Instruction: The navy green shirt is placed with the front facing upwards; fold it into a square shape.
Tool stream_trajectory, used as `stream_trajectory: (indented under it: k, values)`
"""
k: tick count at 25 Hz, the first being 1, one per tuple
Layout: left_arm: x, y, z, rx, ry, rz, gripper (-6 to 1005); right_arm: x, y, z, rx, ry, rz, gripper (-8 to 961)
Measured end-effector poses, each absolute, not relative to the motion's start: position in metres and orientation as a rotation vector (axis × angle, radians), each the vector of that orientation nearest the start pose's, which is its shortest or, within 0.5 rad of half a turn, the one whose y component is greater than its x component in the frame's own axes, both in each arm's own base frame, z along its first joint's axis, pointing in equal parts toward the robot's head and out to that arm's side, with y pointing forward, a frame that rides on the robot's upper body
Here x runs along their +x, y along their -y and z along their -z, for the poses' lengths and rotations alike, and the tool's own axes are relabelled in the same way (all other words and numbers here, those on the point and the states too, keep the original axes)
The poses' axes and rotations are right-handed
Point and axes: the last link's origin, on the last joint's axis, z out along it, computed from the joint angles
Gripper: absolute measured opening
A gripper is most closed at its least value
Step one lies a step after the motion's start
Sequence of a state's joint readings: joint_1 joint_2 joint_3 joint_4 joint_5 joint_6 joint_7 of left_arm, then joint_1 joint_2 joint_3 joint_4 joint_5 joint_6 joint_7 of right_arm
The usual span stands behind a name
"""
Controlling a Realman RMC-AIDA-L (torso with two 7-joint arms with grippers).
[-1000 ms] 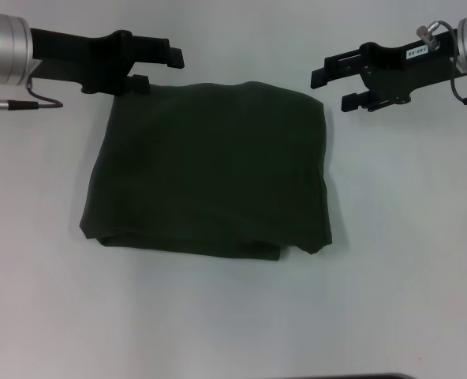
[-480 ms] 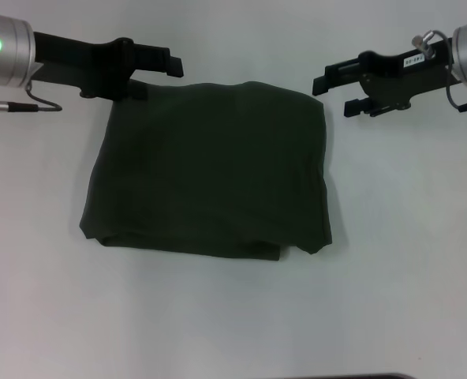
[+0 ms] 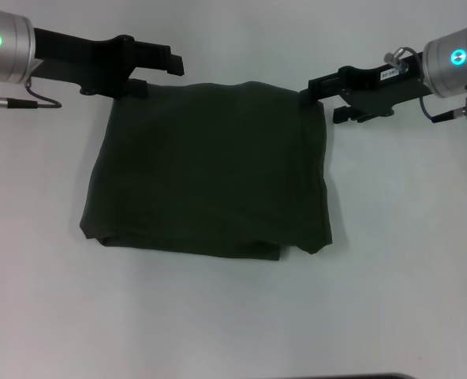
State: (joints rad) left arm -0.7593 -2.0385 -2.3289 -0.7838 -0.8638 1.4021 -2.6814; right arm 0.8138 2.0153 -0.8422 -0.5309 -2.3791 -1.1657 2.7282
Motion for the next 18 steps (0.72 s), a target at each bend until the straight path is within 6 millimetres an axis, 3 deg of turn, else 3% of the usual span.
stream_trajectory:
  k: [14,18]
  values:
    - [-0.2108,-0.4044,-0.0134,-2.245,1.859,0.381,827,0.2458,-0.4109,0.0202,-2.013,-1.993,-0.283,801]
    - [-0.2109,-0.4044,-0.0135,-2.245,1.858,0.381,827,0.2465,-0.41,0.0187,-2.013,-2.003,-0.282,622]
